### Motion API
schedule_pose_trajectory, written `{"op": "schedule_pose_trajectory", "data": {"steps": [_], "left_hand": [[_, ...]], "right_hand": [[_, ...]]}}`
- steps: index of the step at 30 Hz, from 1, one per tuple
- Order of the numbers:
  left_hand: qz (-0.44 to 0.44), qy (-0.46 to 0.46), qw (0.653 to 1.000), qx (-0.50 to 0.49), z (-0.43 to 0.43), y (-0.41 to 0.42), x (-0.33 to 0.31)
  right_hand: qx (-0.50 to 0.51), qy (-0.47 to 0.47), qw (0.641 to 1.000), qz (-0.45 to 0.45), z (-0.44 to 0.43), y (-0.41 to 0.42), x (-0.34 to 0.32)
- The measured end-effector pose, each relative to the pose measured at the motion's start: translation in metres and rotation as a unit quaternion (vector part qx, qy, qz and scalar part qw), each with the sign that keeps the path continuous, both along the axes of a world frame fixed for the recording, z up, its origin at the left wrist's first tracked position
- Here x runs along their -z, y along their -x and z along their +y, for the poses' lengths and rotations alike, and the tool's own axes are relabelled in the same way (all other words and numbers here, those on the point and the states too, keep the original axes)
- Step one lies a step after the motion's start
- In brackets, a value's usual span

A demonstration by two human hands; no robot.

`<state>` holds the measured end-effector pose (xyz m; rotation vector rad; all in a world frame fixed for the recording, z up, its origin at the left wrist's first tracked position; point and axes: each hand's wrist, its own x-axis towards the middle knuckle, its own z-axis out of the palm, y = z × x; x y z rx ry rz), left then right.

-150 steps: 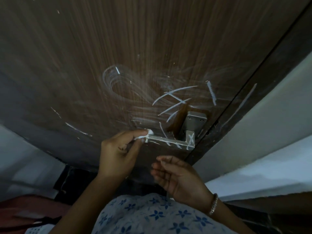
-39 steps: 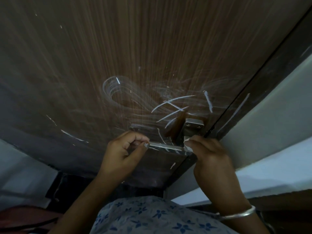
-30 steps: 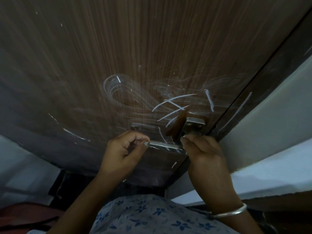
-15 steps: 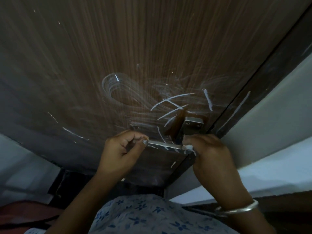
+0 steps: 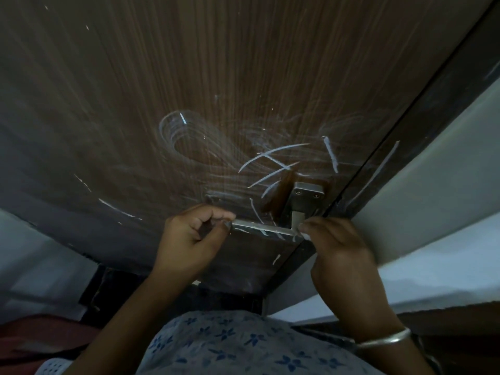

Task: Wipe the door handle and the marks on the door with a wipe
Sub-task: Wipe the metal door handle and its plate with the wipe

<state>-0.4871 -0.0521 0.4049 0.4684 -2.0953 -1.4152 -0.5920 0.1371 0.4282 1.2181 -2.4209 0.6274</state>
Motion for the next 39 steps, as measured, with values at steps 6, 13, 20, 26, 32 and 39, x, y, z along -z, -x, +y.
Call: {"op": "schedule_pose_trajectory", "data": {"steps": [6, 13, 20, 26, 32, 39], "left_hand": [[-0.004, -0.016, 1.0, -0.005, 0.001, -0.003, 0.003], [-0.003, -0.016, 1.0, 0.009, 0.001, -0.005, 0.002], [-0.015, -0.029, 0.999, 0.02, 0.0, -0.008, 0.001], [-0.042, -0.049, 0.997, 0.042, -0.004, -0.013, 0.001], [-0.027, -0.08, 0.994, 0.069, -0.002, -0.013, -0.002], [-0.027, -0.104, 0.991, 0.074, -0.002, -0.016, 0.0]], "right_hand": [[-0.026, -0.02, 0.999, 0.024, -0.002, -0.011, 0.001], [-0.025, -0.014, 0.999, 0.026, -0.011, -0.015, -0.004], [-0.001, 0.002, 1.0, -0.022, -0.007, -0.015, -0.003], [-0.033, -0.015, 0.999, -0.014, -0.011, -0.023, -0.009], [0.018, 0.0, 1.0, -0.023, -0.01, -0.022, -0.013], [0.014, -0.068, 0.998, -0.004, -0.034, -0.034, -0.012]]}}
